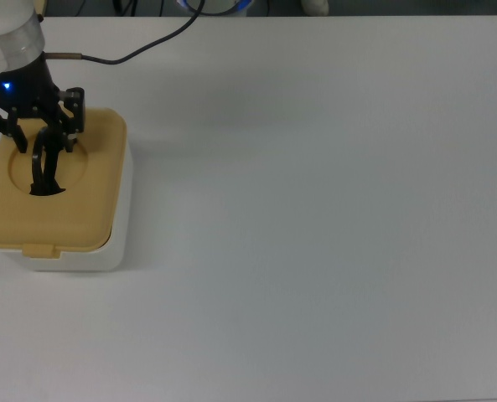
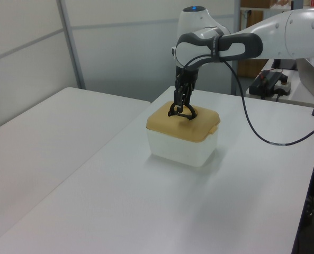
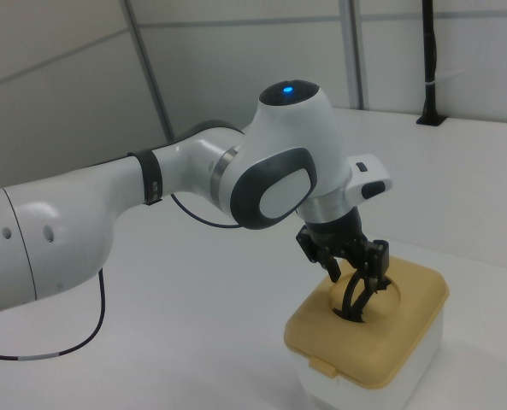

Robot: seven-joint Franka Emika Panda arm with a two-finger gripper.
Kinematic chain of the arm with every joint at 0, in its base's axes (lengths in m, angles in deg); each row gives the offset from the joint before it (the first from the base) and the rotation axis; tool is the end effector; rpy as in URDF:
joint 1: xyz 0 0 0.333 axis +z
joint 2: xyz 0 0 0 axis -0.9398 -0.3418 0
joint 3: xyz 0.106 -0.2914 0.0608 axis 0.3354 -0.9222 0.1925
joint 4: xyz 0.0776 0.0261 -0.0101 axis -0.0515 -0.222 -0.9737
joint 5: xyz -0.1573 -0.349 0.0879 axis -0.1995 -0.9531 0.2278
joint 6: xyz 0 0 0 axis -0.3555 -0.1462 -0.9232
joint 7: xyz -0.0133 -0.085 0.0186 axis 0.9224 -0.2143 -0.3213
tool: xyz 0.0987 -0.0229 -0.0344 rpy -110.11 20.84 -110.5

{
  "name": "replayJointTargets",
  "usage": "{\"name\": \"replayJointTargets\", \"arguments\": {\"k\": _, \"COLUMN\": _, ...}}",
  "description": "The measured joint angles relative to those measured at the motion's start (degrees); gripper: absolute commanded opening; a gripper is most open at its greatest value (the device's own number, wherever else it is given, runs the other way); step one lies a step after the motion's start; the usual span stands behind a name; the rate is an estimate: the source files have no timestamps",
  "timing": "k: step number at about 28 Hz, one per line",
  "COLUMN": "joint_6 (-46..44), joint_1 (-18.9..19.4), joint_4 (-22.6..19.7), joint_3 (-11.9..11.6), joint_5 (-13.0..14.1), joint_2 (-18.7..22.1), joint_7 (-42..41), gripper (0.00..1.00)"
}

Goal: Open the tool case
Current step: 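Close the gripper on the black lid handle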

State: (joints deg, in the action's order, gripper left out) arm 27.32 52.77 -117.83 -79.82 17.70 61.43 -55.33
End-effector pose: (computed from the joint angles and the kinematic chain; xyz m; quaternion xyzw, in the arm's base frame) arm 0.6497 -0.1696 0.5061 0.9946 0.0534 0.0854 0.0233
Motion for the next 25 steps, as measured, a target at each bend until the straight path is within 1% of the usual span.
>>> {"name": "replayJointTargets", "arguments": {"k": 7, "joint_6": 0.0, "joint_1": -0.4, "joint_4": -0.1, "joint_3": -0.2, "joint_5": 1.1, "joint_2": -0.6, "joint_7": 2.1, "gripper": 0.00}}
{"name": "replayJointTargets", "arguments": {"k": 13, "joint_6": 0.0, "joint_1": -0.9, "joint_4": -0.1, "joint_3": -0.5, "joint_5": 1.2, "joint_2": -0.9, "joint_7": 3.0, "gripper": 0.00}}
{"name": "replayJointTargets", "arguments": {"k": 25, "joint_6": 0.0, "joint_1": -1.7, "joint_4": 0.4, "joint_3": -0.5, "joint_5": 1.2, "joint_2": -0.8, "joint_7": 3.0, "gripper": 0.00}}
